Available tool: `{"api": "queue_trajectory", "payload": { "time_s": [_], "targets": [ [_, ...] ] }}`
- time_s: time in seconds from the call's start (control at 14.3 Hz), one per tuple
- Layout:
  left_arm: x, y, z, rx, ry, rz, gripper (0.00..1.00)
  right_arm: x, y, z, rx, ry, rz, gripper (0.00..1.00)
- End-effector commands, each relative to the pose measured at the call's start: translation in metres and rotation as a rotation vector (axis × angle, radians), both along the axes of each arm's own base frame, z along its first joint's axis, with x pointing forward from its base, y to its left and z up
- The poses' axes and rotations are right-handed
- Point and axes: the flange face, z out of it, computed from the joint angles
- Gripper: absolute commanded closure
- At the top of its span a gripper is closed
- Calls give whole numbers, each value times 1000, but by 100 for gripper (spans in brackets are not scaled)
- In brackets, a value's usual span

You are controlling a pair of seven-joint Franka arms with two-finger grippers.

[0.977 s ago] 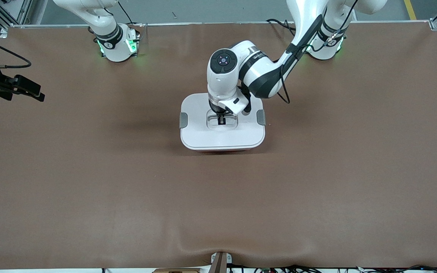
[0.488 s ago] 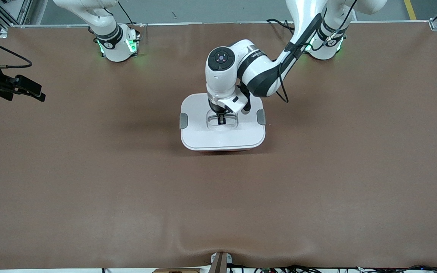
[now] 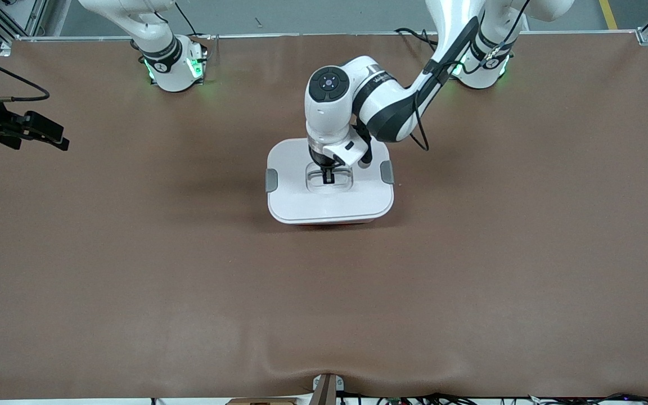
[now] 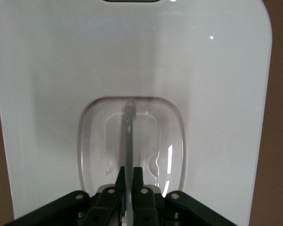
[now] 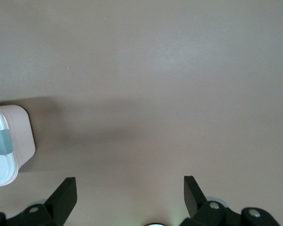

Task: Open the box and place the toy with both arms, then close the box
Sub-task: 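Press the lid down onto the box with the left gripper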

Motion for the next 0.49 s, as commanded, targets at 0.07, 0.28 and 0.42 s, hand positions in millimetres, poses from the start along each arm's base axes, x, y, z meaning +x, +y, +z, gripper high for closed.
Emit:
{"api": "queue_trajectory", "payload": {
  "time_s": [0.07, 0.28, 0.42],
  "targets": [
    [-11, 4, 8, 24, -17, 15, 100, -2, 0, 4, -10, 2, 8, 0],
    [-10, 5, 0, 43, -28, 4, 100, -2, 0, 4, -10, 2, 6, 0],
    [-11, 5, -1, 43, -33, 2, 100, -2, -3, 5, -12, 1, 2, 0]
  ]
}}
